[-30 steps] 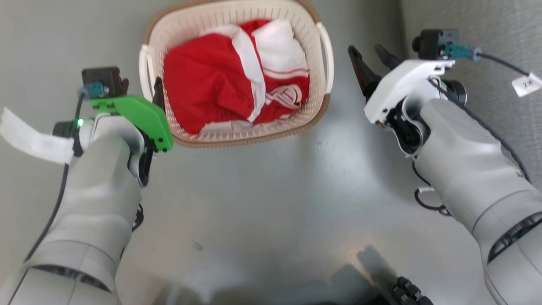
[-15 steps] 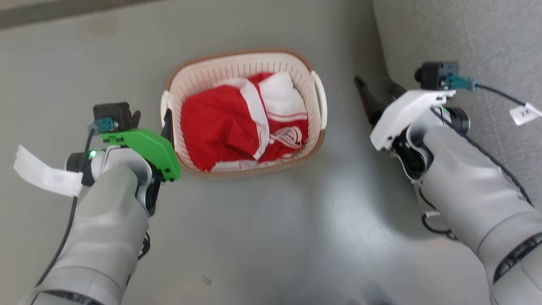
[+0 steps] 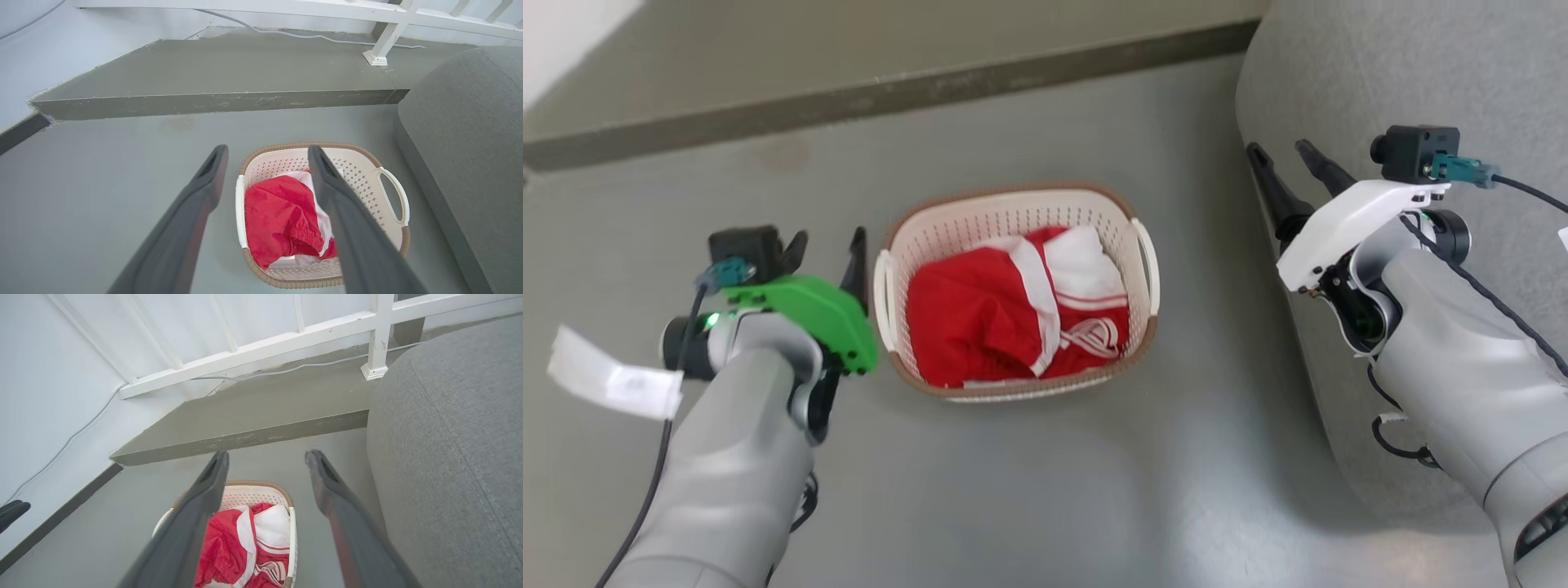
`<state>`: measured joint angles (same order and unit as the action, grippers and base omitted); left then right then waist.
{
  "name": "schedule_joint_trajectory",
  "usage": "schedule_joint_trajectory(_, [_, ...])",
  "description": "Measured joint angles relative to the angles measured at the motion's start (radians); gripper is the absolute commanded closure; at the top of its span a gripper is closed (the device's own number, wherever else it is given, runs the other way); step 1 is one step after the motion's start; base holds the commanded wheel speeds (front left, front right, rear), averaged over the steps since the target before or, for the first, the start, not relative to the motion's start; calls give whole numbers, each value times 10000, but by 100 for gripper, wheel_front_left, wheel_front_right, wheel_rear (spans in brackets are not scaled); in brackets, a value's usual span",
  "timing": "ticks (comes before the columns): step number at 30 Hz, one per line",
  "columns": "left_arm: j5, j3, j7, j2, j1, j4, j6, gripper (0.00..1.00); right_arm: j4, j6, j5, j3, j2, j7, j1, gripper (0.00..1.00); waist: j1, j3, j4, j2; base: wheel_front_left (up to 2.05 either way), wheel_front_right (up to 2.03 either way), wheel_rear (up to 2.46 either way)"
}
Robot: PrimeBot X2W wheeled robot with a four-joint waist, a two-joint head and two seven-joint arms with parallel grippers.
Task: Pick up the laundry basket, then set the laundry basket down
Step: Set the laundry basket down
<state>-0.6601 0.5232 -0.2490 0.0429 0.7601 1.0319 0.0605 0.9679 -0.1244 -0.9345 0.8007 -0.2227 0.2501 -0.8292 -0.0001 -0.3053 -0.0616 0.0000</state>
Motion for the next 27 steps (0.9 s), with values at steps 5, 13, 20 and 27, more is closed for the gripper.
schedule_joint_trajectory(5, [140,-203,0,174,-608,-548,-84,0,-468,12,247,-345,-17,2,476,0,0,530,46,0,0,0,0])
schedule_joint_trajectory(13, [228,-589,0,132,-1433,-1628,-82,0,-1333,221,765,-1066,-290,2,1307,0,0,1292,58,0,0,0,0])
schedule_joint_trajectory(20, [589,-1037,0,334,-2082,-2589,-259,0,-2253,560,1308,-1770,-399,2,1998,0,0,1785,49,0,0,0,0])
schedule_joint_trajectory(27, [794,-1453,-21,410,-2939,-3620,-305,0,-3216,878,1825,-2566,-487,2,2869,0,0,2122,-55,0,0,0,0])
